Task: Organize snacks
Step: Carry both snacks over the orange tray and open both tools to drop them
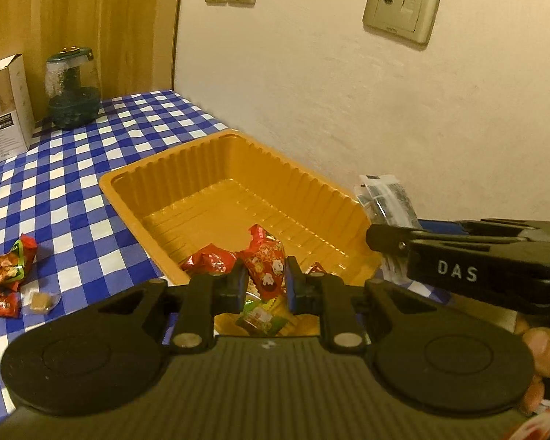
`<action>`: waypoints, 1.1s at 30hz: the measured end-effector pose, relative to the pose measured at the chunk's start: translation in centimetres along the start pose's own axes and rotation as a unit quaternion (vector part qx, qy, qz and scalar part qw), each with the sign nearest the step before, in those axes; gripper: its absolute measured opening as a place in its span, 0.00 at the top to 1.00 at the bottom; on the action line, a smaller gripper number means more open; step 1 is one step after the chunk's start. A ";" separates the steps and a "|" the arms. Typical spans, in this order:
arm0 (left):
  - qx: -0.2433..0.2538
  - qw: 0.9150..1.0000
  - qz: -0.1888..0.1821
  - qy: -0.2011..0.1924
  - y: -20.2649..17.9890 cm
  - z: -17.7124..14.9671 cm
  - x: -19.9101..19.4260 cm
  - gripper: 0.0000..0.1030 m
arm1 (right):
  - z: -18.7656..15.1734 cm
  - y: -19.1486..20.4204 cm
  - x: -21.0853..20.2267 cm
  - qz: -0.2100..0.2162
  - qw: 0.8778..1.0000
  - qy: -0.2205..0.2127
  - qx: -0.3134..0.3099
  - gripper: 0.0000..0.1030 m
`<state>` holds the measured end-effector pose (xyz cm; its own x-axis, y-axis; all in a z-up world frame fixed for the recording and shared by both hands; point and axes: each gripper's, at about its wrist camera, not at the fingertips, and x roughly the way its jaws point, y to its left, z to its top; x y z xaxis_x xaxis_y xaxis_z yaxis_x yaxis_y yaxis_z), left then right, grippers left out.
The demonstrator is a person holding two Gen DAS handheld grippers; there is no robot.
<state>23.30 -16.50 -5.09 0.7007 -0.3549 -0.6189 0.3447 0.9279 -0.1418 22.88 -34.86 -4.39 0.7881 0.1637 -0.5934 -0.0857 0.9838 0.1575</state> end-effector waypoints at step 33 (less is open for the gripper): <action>-0.067 0.996 0.049 -0.014 5.1 -2.3 -3.3 0.68 | 0.8 2.5 2.0 0.040 0.999 -0.009 0.021 0.62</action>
<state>21.27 -10.27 -5.53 0.7453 -0.2627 -0.6128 0.1877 0.9646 -0.1852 24.70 -32.12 -4.51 0.7900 0.2404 -0.5641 -0.1233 0.9634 0.2379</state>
